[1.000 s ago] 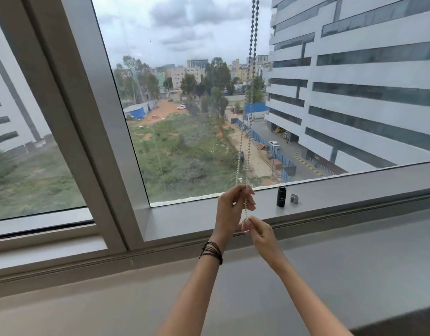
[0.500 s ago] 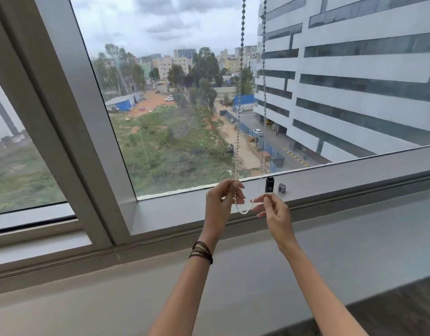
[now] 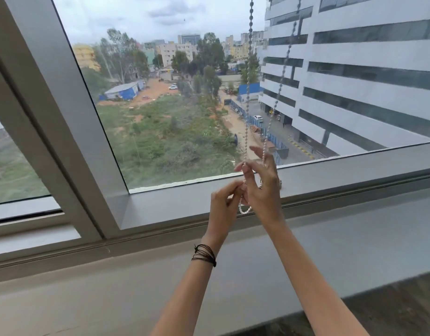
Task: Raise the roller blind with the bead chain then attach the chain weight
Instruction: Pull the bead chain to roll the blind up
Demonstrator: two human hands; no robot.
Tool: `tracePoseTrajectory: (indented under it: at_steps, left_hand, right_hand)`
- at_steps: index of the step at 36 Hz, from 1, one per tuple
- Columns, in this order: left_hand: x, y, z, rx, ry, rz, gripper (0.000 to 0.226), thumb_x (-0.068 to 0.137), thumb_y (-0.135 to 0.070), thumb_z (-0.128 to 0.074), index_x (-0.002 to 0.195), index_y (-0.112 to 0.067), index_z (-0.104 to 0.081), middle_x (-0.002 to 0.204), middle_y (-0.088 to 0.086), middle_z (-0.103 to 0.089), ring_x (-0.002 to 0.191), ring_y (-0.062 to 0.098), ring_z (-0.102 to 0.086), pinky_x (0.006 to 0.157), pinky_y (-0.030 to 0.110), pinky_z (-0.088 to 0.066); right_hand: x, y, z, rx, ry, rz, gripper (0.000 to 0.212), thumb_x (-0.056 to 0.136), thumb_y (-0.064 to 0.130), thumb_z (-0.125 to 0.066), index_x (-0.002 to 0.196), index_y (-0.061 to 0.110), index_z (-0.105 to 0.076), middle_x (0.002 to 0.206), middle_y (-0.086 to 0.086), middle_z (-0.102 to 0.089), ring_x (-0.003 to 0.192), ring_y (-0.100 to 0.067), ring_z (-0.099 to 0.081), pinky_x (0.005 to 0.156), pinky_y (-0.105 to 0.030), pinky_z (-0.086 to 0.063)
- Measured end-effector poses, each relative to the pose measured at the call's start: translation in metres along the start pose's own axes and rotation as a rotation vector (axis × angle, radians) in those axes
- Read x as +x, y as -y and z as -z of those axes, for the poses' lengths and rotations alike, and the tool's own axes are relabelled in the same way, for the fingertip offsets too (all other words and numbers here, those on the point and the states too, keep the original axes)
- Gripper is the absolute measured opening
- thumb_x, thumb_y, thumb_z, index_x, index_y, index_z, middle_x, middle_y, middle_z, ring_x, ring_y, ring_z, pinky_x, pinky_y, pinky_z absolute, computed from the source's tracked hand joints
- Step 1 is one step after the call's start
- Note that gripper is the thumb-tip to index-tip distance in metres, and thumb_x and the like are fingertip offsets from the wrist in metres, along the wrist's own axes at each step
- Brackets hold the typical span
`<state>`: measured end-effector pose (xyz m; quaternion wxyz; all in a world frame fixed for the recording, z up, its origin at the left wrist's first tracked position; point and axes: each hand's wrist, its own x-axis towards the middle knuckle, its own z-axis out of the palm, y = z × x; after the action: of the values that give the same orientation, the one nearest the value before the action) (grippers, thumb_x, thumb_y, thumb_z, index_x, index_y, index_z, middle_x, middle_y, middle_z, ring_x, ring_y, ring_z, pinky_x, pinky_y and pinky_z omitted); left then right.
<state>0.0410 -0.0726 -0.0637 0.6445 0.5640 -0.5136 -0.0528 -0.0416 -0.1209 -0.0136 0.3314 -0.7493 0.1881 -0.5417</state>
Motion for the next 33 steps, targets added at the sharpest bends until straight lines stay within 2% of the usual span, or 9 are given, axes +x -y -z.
tracePoseTrajectory:
  at_steps: [4, 10, 14, 18, 21, 23, 26, 29, 33]
  left_hand:
    - [-0.003, 0.004, -0.004, 0.031, -0.007, 0.009, 0.014, 0.093, -0.003, -0.052, 0.084, -0.004, -0.062, 0.062, -0.009, -0.055, 0.054, -0.002, -0.054, 0.051, 0.014, -0.044]
    - [-0.011, 0.021, -0.012, 0.059, 0.015, 0.079, 0.013, 0.092, 0.000, -0.052, 0.083, -0.001, -0.061, 0.064, 0.002, -0.060, 0.056, -0.001, -0.056, 0.055, 0.014, -0.049]
    - [-0.014, 0.031, -0.020, 0.092, 0.012, 0.107, 0.013, 0.091, 0.002, -0.053, 0.082, 0.000, -0.061, 0.065, -0.003, -0.060, 0.057, -0.005, -0.056, 0.058, 0.010, -0.046]
    - [-0.013, 0.035, -0.025, 0.111, 0.007, 0.109, 0.016, 0.092, -0.001, -0.052, 0.080, -0.008, -0.060, 0.065, -0.011, -0.059, 0.060, -0.002, -0.056, 0.058, 0.016, -0.048]
    - [-0.011, 0.035, -0.026, 0.121, -0.012, 0.119, 0.025, 0.094, -0.005, -0.050, 0.081, -0.024, -0.060, 0.066, -0.012, -0.059, 0.061, -0.001, -0.056, 0.059, 0.023, -0.051]
    - [-0.010, 0.033, -0.025, 0.124, -0.028, 0.115, 0.031, 0.095, -0.008, -0.049, 0.082, -0.034, -0.059, 0.065, -0.017, -0.060, 0.062, -0.001, -0.058, 0.060, 0.017, -0.051]
    - [-0.010, 0.031, -0.026, 0.157, -0.027, 0.097, 0.022, 0.096, -0.016, -0.048, 0.083, -0.030, -0.059, 0.065, -0.020, -0.062, 0.064, 0.000, -0.062, 0.060, 0.015, -0.051]
    - [-0.011, 0.032, -0.027, 0.171, -0.065, 0.094, 0.020, 0.097, -0.020, -0.047, 0.083, -0.029, -0.058, 0.065, -0.018, -0.061, 0.065, 0.003, -0.063, 0.058, 0.013, -0.046]
    - [-0.012, 0.033, -0.030, 0.145, -0.164, 0.124, 0.020, 0.096, -0.025, -0.048, 0.081, -0.028, -0.059, 0.068, -0.015, -0.065, 0.064, 0.005, -0.066, 0.057, 0.011, -0.044]
  right_hand:
    - [0.002, -0.013, 0.002, -0.061, -0.028, 0.106, 0.019, 0.090, 0.005, -0.056, 0.074, 0.002, -0.066, 0.123, -0.014, -0.051, 0.125, -0.029, -0.044, 0.104, -0.049, -0.036]
    - [-0.007, -0.039, 0.006, -0.043, 0.020, 0.087, 0.019, 0.088, 0.004, -0.056, 0.072, 0.002, -0.066, 0.123, -0.004, -0.045, 0.122, -0.032, -0.045, 0.102, -0.034, -0.032]
    - [-0.009, -0.052, 0.008, -0.040, 0.070, 0.040, 0.019, 0.088, 0.000, -0.055, 0.072, 0.001, -0.065, 0.125, -0.017, -0.051, 0.116, -0.039, -0.048, 0.096, -0.046, -0.035]
    - [-0.005, -0.058, 0.009, 0.008, 0.118, 0.001, 0.021, 0.090, 0.002, -0.053, 0.072, 0.002, -0.064, 0.126, -0.017, -0.051, 0.119, -0.034, -0.046, 0.098, -0.037, -0.033]
    - [0.000, -0.062, 0.010, 0.065, 0.182, -0.023, 0.019, 0.090, 0.003, -0.054, 0.075, 0.002, -0.065, 0.125, -0.011, -0.050, 0.121, -0.023, -0.045, 0.099, -0.037, -0.036]
    - [0.003, -0.064, 0.011, 0.104, 0.218, -0.018, 0.019, 0.091, 0.008, -0.053, 0.079, 0.005, -0.067, 0.124, -0.008, -0.048, 0.124, -0.014, -0.044, 0.100, -0.026, -0.034]
    - [0.005, -0.069, 0.014, 0.194, 0.219, 0.035, 0.027, 0.095, 0.024, -0.044, 0.091, 0.013, -0.069, 0.127, -0.008, -0.049, 0.126, -0.001, -0.041, 0.101, -0.013, -0.031]
    - [-0.002, -0.082, 0.015, 0.214, 0.110, 0.081, 0.039, 0.099, 0.034, -0.034, 0.098, 0.013, -0.066, 0.128, -0.006, -0.053, 0.126, -0.016, -0.046, 0.104, -0.025, -0.036]
    - [-0.018, -0.105, 0.014, 0.223, -0.084, -0.045, 0.031, 0.099, 0.032, -0.033, 0.098, 0.026, -0.064, 0.120, -0.004, -0.056, 0.118, -0.015, -0.052, 0.097, -0.035, -0.045]
